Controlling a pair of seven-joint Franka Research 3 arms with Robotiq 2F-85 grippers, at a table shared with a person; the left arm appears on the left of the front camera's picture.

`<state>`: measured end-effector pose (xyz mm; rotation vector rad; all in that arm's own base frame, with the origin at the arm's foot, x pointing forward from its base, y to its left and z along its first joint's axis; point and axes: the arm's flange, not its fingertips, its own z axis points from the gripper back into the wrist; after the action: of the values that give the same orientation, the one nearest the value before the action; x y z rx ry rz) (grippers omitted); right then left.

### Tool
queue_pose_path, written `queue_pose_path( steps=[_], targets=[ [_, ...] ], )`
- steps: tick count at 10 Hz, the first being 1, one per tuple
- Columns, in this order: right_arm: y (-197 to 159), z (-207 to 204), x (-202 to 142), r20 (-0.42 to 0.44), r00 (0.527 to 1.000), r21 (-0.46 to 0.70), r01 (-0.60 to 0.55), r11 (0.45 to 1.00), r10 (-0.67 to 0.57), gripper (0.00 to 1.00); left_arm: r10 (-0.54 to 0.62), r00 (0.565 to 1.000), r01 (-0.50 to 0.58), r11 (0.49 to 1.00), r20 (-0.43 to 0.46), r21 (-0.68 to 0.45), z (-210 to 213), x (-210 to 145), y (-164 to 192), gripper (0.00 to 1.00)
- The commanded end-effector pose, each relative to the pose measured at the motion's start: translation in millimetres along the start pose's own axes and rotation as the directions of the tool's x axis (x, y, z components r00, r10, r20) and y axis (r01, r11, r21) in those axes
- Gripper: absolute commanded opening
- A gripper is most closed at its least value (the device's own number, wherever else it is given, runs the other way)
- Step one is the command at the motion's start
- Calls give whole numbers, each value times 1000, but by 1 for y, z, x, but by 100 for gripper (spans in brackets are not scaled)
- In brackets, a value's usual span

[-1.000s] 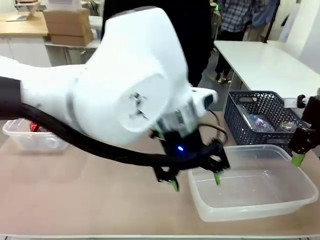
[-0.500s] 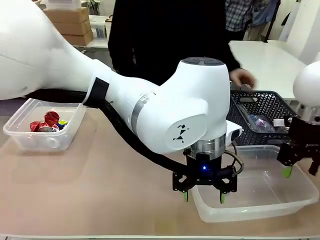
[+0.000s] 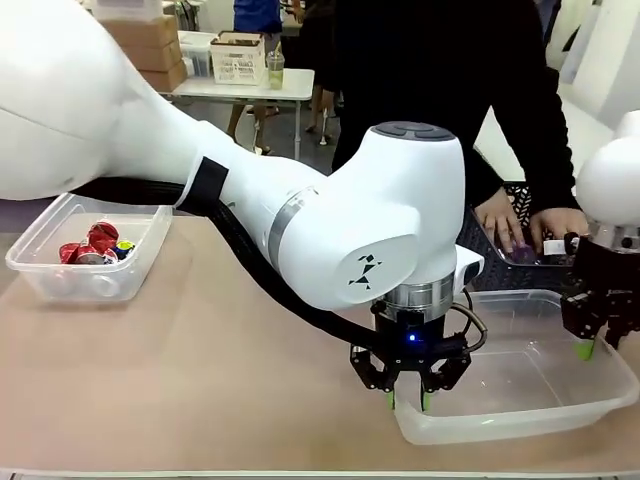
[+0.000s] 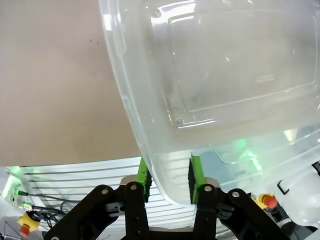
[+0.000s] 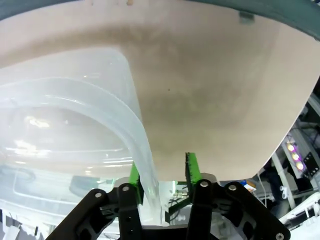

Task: Sort the waste into each basket.
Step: Pick up the Organizing box on the right side of the table and lift it.

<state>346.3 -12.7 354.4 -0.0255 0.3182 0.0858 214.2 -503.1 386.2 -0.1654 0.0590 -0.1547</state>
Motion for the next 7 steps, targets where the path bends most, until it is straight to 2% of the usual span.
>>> queue_pose_path(
  steps=[1, 2, 5, 7],
  targets=[
    [9, -51, -52, 37, 999, -34, 28, 999, -26, 5, 26, 999, -27, 1000, 18, 9, -2, 1, -5, 2],
    [9, -47, -54, 44, 998, -33, 35, 999, -33, 0, 21, 1000, -21, 1000, 19, 15, -2, 0, -4, 0],
    [11, -31, -65, 45, 996, -52, 77, 996, -75, 0, 18, 999, -19, 1000, 26, 19, 8, -3, 2, 0],
    [12, -4, -84, 25, 994, -50, 107, 993, -106, 0, 1, 1000, -1, 999, 9, -40, 45, -16, 24, 0]
  ],
)
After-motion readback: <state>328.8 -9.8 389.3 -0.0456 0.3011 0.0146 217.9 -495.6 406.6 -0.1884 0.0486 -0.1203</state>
